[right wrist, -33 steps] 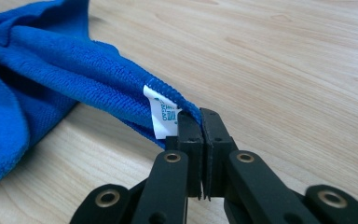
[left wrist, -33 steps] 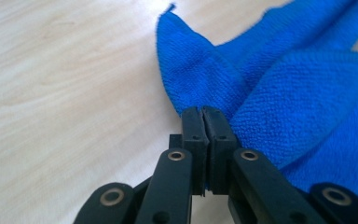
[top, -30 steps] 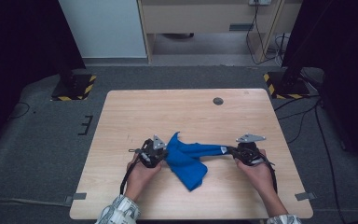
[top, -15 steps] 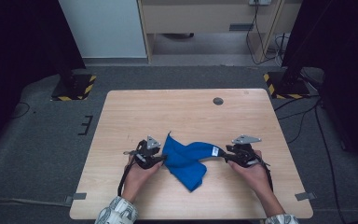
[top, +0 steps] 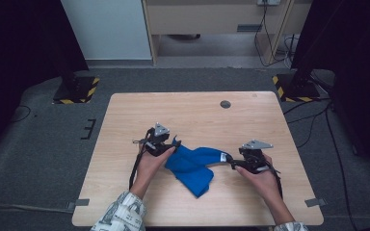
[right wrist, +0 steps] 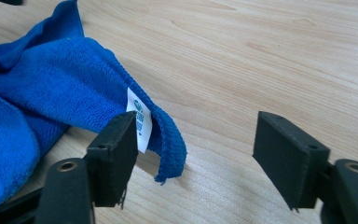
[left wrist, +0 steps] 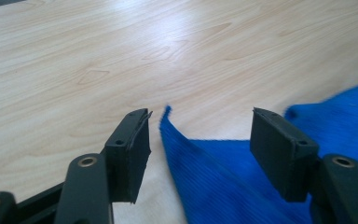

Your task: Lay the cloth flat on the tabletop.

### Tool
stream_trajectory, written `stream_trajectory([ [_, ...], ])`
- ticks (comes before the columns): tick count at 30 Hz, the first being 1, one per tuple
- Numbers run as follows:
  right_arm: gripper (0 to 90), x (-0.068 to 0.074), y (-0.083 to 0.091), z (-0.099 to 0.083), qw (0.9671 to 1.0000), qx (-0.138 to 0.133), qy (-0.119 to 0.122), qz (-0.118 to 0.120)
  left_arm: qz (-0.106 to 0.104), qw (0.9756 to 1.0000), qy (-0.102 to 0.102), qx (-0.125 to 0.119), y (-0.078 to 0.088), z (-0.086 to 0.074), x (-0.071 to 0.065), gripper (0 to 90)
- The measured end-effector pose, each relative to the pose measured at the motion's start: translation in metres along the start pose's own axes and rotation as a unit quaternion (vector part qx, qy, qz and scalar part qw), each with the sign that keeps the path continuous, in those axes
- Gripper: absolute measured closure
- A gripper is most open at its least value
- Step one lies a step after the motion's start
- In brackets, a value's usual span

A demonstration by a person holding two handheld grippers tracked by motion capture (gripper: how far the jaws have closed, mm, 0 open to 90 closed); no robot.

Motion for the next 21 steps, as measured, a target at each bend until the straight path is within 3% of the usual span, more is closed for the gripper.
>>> stream_trajectory([
  [6, 25.0, -0.001, 0.002, -0.002, 1.0, 0.0, -0.004, 0.004, 0.002, 0.9996, 0.01, 0.025, -0.018, -0.007, 0.011, 37.5],
  [11, 27.2, -0.002, 0.003, -0.005, 0.9999, 0.002, -0.009, 0.005, -0.003, 0.9992, 0.015, 0.037, -0.025, -0.013, 0.01, 32.8],
  [16, 34.3, -0.001, 0.007, -0.005, 1.0, 0.003, -0.005, 0.004, 0.011, 0.9982, -0.001, 0.059, -0.034, -0.022, 0.008, 33.6],
  [21, 41.0, -0.002, 0.01, -0.01, 0.9999, 0.011, -0.01, 0.001, 0.017, 0.9979, -0.014, 0.061, -0.035, -0.023, 0.006, 44.0],
])
Point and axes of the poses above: each handheld gripper's, and its own axes: y roughly backward along the jaws, z roughly out of its top, x roughly to its left, the point moved 9 cm from there along -y, roughly forward along the jaws, and after that the axes turned 12 degrees about z, right-handed, at the moved point
